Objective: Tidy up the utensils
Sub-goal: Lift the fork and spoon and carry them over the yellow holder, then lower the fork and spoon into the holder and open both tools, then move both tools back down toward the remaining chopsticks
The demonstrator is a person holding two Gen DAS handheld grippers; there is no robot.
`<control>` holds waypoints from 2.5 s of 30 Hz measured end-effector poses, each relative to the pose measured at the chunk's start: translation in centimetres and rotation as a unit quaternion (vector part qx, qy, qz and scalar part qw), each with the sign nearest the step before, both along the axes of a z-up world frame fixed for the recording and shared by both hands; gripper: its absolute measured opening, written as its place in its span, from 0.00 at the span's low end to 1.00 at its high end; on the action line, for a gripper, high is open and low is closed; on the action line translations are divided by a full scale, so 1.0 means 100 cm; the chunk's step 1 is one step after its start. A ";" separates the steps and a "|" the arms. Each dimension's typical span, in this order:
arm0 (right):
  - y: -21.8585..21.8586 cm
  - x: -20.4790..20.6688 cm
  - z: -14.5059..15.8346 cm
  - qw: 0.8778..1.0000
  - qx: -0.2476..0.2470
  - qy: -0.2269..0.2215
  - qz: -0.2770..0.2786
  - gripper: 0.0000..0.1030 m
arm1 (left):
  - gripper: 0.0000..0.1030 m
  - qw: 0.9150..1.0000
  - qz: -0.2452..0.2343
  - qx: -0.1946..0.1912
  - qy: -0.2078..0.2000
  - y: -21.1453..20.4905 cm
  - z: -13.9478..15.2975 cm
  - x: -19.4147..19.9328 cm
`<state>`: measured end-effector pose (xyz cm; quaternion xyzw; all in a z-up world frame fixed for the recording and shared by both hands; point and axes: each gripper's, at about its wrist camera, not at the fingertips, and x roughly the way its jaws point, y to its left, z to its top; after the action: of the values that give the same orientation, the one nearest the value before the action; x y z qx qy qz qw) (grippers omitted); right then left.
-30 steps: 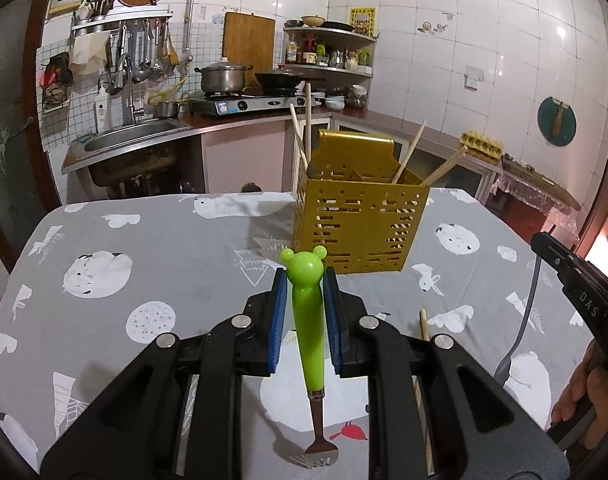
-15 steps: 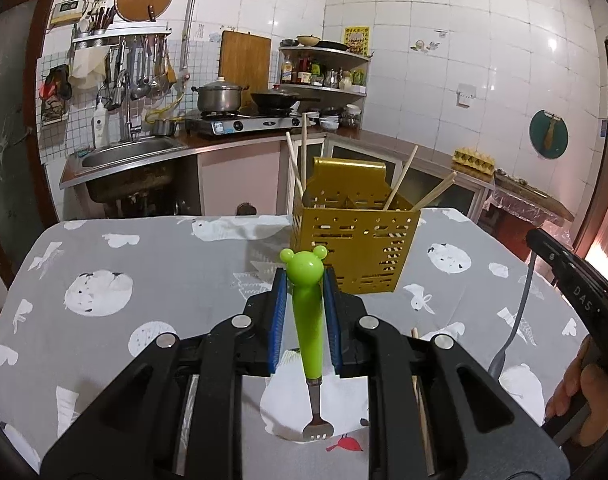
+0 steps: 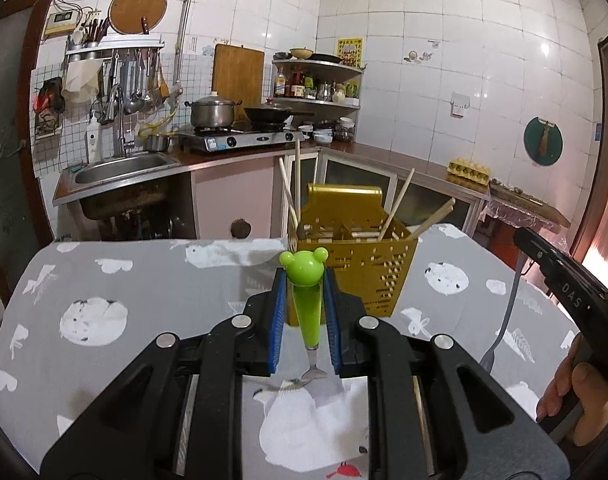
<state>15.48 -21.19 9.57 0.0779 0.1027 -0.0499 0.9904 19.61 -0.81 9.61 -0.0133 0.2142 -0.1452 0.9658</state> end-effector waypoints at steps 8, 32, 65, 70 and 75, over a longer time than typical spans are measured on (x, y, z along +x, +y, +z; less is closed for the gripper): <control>0.000 0.023 0.034 0.999 0.013 -0.025 0.017 0.07 | 0.17 0.999 -0.009 -0.016 -0.027 -0.003 0.042 0.014; 0.009 0.163 0.080 0.994 0.044 -0.098 0.013 0.07 | 0.17 0.996 -0.037 -0.018 -0.080 -0.055 0.079 0.136; -0.018 0.094 0.045 0.995 -0.010 0.092 -0.021 0.64 | 0.95 1.000 0.021 0.006 0.000 0.028 0.052 0.073; -0.016 0.070 0.002 0.989 0.002 0.145 -0.023 0.64 | 0.95 0.999 0.034 0.025 0.016 0.040 0.024 0.052; -0.011 0.063 -0.058 0.977 0.022 0.209 -0.026 0.64 | 0.95 0.997 0.038 0.025 0.060 0.052 -0.020 0.043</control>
<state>21.79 -22.25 3.74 0.0903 0.3061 -0.0886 0.9436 23.91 4.39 7.59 -0.0065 0.2748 -0.1018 0.9561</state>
